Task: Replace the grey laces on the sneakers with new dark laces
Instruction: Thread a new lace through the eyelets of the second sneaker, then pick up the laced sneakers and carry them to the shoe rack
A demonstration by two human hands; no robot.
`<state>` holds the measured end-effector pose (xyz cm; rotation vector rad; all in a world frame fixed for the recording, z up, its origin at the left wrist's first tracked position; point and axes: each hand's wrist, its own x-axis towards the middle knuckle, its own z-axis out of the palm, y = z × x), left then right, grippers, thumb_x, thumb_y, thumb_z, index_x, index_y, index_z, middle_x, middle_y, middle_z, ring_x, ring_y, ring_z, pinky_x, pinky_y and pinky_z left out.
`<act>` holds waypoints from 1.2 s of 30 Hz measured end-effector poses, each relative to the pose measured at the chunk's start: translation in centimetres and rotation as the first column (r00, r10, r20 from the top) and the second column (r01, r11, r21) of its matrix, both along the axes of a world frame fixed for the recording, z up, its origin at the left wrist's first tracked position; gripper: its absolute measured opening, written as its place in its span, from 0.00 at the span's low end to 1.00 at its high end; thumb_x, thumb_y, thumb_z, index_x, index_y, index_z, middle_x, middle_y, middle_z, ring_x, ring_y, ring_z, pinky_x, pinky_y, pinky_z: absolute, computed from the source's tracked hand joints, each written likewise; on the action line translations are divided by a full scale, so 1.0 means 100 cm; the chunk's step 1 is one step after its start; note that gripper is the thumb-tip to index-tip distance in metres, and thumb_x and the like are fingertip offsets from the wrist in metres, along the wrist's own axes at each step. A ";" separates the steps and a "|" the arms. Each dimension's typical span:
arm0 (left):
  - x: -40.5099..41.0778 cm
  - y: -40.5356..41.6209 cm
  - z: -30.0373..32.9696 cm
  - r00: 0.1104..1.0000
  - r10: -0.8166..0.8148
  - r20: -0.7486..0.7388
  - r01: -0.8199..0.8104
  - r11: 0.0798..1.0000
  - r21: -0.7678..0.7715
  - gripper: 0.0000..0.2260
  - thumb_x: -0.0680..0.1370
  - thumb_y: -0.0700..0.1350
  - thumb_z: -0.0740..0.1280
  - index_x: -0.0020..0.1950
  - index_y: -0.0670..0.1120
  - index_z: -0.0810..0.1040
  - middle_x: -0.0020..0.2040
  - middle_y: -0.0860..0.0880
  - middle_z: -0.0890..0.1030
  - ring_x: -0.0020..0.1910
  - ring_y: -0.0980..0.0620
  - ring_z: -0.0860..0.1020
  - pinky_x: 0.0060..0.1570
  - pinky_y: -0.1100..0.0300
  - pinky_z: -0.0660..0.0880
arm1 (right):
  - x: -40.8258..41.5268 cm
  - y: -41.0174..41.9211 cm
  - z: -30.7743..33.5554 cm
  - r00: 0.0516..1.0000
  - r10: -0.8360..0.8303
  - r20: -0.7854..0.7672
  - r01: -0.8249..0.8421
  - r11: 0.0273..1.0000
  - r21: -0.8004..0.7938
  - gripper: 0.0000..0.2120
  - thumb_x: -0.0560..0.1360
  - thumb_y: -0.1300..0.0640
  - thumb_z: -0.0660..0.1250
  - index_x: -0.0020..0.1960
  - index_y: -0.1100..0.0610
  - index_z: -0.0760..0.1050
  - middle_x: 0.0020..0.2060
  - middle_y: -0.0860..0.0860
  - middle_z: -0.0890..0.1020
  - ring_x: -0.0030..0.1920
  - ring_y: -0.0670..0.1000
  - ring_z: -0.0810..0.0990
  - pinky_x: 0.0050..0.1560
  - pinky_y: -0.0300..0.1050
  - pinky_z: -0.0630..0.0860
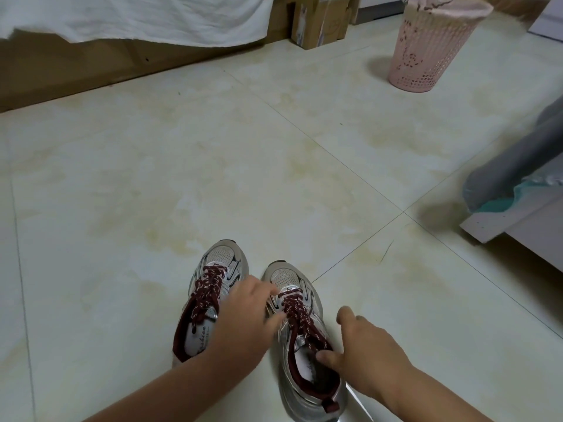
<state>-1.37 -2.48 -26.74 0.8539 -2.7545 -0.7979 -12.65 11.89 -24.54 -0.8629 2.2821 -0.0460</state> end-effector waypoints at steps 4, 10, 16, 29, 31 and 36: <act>0.030 -0.031 -0.004 0.979 0.187 -0.085 -0.205 0.918 -0.341 0.11 0.66 0.41 0.62 0.47 0.44 0.75 0.42 0.44 0.75 0.40 0.43 0.73 0.38 0.54 0.72 | 0.006 -0.002 -0.018 0.998 -0.019 0.065 0.017 0.999 0.037 0.11 0.75 0.52 0.61 0.53 0.54 0.63 0.56 0.55 0.77 0.51 0.56 0.75 0.44 0.43 0.68; 0.059 -0.058 -0.020 0.847 0.323 0.423 -0.384 0.921 0.066 0.24 0.75 0.52 0.65 0.69 0.48 0.63 0.58 0.46 0.75 0.56 0.44 0.75 0.52 0.54 0.70 | 0.006 -0.010 -0.029 0.991 -0.132 0.016 0.133 0.986 -0.100 0.06 0.74 0.57 0.60 0.46 0.56 0.62 0.42 0.52 0.71 0.42 0.54 0.69 0.27 0.36 0.58; 0.049 -0.039 -0.026 0.873 0.316 0.371 -0.346 0.938 0.016 0.20 0.75 0.38 0.57 0.66 0.48 0.65 0.49 0.46 0.71 0.51 0.43 0.76 0.50 0.56 0.71 | 0.005 -0.033 -0.032 0.976 -0.215 0.038 0.218 0.959 -0.183 0.06 0.74 0.58 0.61 0.48 0.58 0.66 0.51 0.57 0.78 0.50 0.58 0.77 0.40 0.41 0.65; 0.037 -0.025 -0.027 0.925 0.288 0.249 -0.355 0.889 0.290 0.26 0.71 0.42 0.65 0.68 0.45 0.64 0.64 0.46 0.71 0.58 0.47 0.73 0.58 0.53 0.72 | 0.044 -0.064 -0.014 0.956 0.129 -0.263 -0.153 0.985 -0.074 0.23 0.78 0.41 0.55 0.56 0.60 0.75 0.54 0.57 0.79 0.56 0.56 0.75 0.55 0.48 0.69; 0.034 -0.023 -0.027 0.926 0.280 0.255 -0.348 0.894 0.282 0.25 0.72 0.43 0.65 0.68 0.45 0.65 0.63 0.46 0.71 0.58 0.47 0.73 0.56 0.55 0.71 | 0.051 -0.074 -0.020 0.979 0.082 -0.189 -0.087 0.996 -0.020 0.26 0.76 0.38 0.57 0.59 0.59 0.73 0.55 0.55 0.79 0.57 0.55 0.76 0.56 0.47 0.69; 0.029 -0.027 -0.029 0.936 0.298 0.187 -0.344 0.885 0.314 0.24 0.74 0.44 0.64 0.70 0.46 0.65 0.66 0.47 0.71 0.62 0.49 0.71 0.62 0.55 0.69 | 0.051 -0.083 -0.029 0.988 -0.075 -0.137 0.068 0.996 -0.054 0.26 0.73 0.41 0.65 0.60 0.60 0.70 0.55 0.54 0.78 0.56 0.54 0.77 0.55 0.45 0.72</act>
